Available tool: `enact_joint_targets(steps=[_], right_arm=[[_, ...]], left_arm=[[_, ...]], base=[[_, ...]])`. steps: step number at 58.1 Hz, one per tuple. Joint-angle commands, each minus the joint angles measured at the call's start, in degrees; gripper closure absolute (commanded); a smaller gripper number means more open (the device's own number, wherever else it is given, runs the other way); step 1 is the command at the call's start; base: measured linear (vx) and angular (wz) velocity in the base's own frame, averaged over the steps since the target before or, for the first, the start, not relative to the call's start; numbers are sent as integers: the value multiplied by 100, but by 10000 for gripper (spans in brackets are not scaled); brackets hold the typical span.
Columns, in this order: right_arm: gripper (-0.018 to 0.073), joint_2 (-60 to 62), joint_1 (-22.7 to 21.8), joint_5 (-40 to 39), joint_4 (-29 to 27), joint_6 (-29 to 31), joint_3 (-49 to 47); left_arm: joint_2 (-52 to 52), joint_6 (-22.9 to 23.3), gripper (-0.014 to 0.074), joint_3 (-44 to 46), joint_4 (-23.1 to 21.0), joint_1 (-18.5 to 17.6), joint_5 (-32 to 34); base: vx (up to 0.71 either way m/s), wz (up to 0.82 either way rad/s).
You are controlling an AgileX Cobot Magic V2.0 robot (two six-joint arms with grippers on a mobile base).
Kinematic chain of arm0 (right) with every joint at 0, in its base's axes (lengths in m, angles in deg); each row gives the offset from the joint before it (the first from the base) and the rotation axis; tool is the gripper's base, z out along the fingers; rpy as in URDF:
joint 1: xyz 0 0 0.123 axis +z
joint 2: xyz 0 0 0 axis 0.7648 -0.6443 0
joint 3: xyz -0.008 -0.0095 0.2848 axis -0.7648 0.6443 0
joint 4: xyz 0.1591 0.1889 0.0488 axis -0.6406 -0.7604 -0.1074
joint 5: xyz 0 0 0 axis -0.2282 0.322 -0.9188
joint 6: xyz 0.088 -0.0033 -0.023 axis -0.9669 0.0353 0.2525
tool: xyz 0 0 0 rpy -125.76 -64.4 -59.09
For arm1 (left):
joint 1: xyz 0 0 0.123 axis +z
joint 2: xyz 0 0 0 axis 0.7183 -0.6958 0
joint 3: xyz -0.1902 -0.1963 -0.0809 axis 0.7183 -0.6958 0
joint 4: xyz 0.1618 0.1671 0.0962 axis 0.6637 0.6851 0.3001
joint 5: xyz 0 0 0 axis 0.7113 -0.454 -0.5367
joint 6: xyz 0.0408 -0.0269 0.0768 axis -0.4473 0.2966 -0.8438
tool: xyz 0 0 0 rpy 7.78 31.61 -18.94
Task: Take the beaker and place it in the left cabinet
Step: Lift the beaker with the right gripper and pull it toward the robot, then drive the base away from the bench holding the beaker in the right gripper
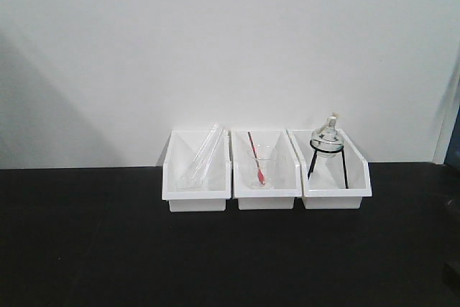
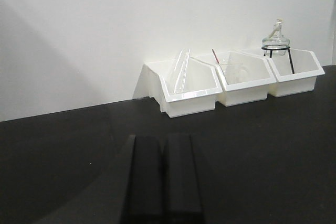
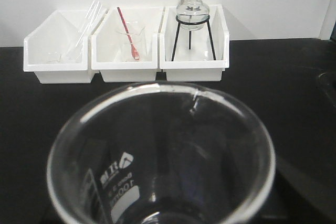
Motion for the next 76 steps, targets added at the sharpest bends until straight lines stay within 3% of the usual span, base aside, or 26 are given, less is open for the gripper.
enact_joint_targets(steps=[1, 47, 76], right_arm=[[565, 369, -22, -330, 99, 30, 43], [565, 855, -22, -212, 93, 30, 406], [565, 855, -22, -212, 93, 30, 406]], left_arm=[[109, 19, 595, -94, -47, -22, 481], [109, 19, 595, -94, -47, -22, 481], [109, 19, 595, -94, -47, -22, 481]], base=[[0, 0], [0, 2], [-9, 34]])
